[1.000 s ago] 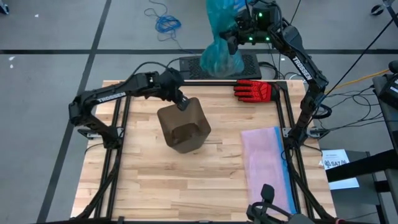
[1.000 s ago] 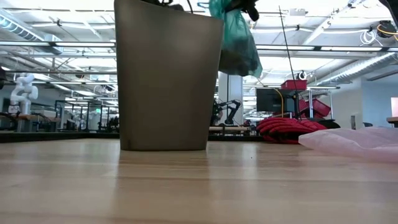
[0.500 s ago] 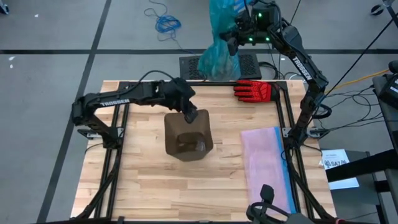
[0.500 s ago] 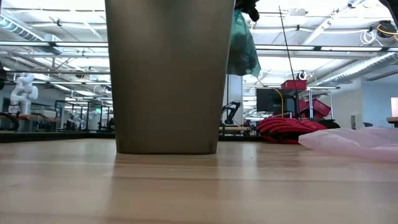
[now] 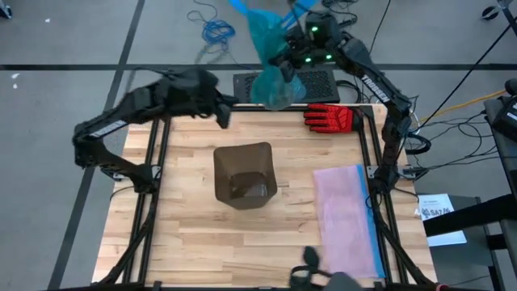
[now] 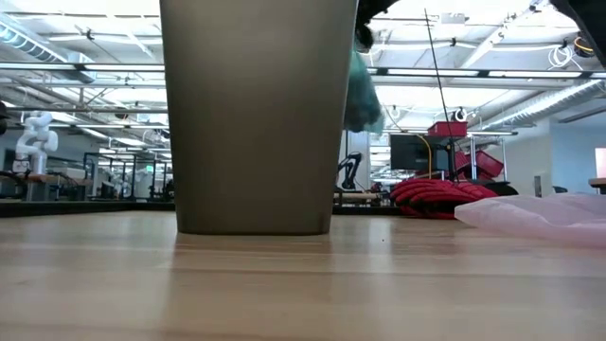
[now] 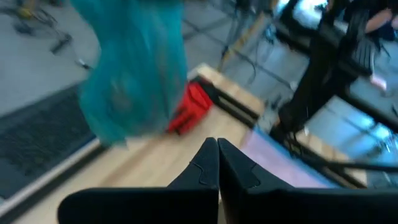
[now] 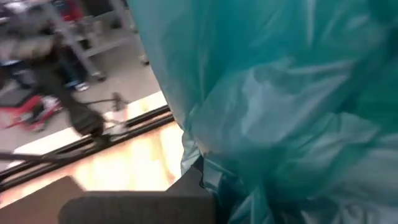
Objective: Place trash/remove bag and relplace
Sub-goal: Remove the blue trash bag from the black trash bin
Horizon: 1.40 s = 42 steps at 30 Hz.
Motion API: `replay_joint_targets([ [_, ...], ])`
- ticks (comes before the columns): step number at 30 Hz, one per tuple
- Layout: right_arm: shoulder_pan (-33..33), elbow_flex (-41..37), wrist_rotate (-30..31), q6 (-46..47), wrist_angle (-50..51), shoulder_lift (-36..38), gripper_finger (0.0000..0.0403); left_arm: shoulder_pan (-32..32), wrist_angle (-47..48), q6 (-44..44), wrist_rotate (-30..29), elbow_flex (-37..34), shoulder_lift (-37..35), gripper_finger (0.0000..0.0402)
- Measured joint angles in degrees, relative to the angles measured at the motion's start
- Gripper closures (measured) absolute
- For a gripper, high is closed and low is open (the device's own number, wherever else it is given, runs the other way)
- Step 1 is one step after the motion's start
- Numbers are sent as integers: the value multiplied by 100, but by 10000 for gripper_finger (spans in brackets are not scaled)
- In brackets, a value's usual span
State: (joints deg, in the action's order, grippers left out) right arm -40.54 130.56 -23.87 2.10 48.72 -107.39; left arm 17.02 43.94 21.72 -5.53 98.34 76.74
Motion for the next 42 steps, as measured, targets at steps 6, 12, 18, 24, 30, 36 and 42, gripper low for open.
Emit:
replay_joint_targets([
  [6, 442, -2, -506, 96, -600, -414, 403, 180, 858, 149, -377, 33, -514, 402],
  [12, 626, -2, -651, 263, -952, -534, 403, 177, 999, 196, -663, 26, -1048, 402],
  [18, 664, -2, -848, 589, -1468, -456, 403, 181, 350, 194, -416, -39, -1258, 402],
  [24, 731, 0, -1216, 950, -1994, -444, 403, 294, -37, -483, -21, -76, -1099, 383],
  [30, 858, 0, -1253, 951, -2075, -327, 403, 297, -394, -256, 305, -87, -843, 304],
  [36, 1057, 0, -1251, 950, -2168, -177, 403, 297, -789, -116, 318, -83, -816, 221],
  [42, 1317, 7, -1253, 1079, -2454, -149, 403, 297, -704, 32, 320, -85, -576, 180],
])
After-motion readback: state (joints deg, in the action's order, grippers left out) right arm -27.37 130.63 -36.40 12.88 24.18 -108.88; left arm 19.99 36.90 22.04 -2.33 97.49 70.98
